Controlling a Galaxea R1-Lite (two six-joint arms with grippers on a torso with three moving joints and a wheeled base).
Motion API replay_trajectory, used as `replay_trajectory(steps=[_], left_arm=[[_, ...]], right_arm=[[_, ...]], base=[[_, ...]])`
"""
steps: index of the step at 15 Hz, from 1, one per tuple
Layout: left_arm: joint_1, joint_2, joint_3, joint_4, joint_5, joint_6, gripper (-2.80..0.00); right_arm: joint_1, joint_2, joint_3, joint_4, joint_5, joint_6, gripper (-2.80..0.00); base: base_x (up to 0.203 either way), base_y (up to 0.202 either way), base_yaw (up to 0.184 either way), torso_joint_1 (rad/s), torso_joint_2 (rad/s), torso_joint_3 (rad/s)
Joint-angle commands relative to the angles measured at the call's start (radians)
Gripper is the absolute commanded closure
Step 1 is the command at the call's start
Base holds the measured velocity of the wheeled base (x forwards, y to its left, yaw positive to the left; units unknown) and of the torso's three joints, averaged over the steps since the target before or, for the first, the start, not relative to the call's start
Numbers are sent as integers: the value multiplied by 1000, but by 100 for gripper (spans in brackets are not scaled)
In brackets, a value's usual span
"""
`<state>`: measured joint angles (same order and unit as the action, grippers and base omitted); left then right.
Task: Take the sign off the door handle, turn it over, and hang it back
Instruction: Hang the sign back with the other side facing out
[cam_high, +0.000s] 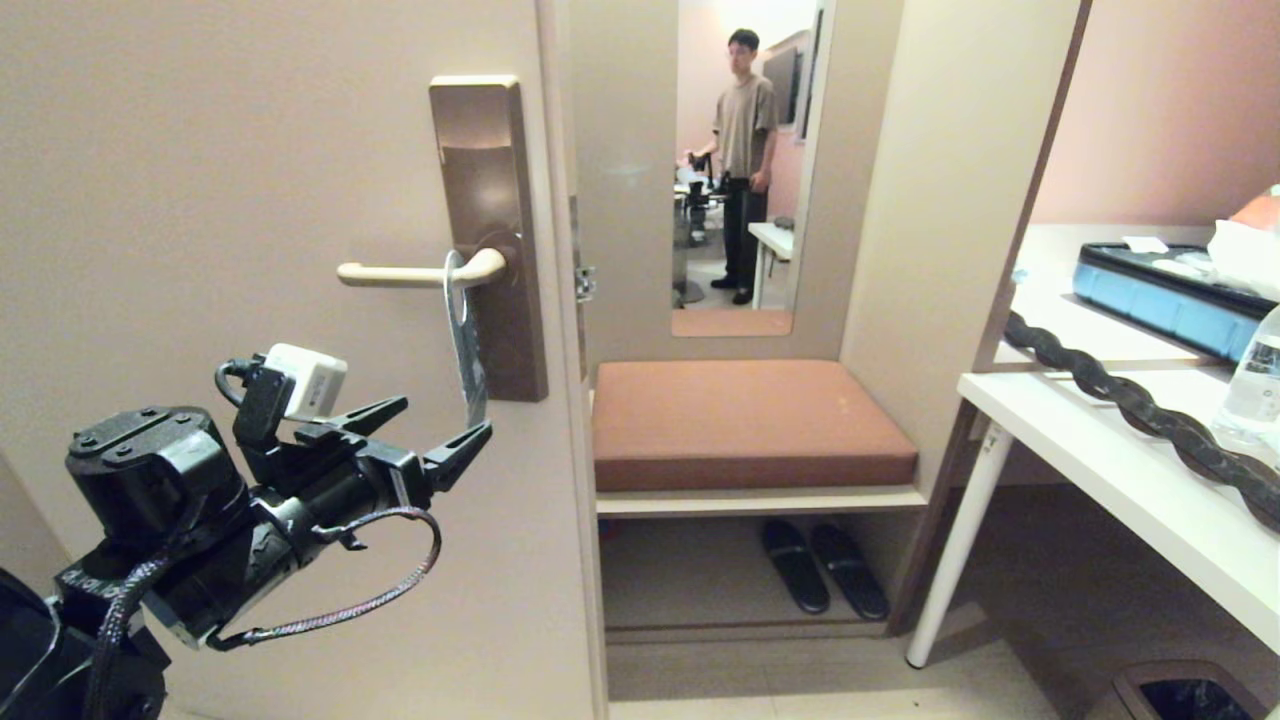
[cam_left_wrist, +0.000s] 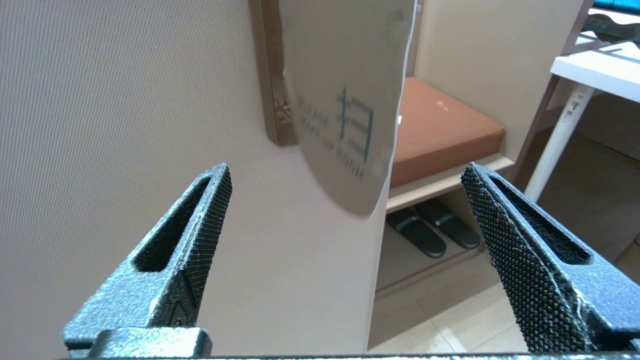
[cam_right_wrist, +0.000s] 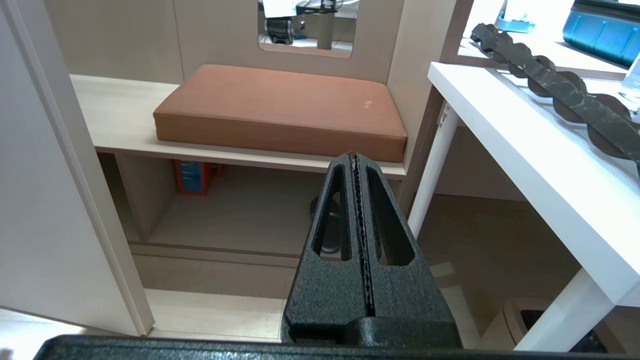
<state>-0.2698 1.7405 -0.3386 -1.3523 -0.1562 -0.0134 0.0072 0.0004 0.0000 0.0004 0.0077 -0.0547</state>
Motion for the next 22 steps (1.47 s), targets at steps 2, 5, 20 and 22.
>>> replay_trajectory(steps=[2,5,20,22], left_arm=[[1,-12,10,-8,0,0,-280],[1,-10,10,-8,0,1,-280],[1,-8,9,-10,1,1,0],[3,-7,4,-10,1,1,0]], right_arm=[[0,0,0,1,0,-1,0],[0,0,0,1,0,-1,0],[0,0,0,1,0,-1,0],[0,0,0,1,0,-1,0]], base=[[0,0,0,0,0,0],[0,0,0,0,0,0],[0,0,0,0,0,0],[0,0,0,0,0,0]])
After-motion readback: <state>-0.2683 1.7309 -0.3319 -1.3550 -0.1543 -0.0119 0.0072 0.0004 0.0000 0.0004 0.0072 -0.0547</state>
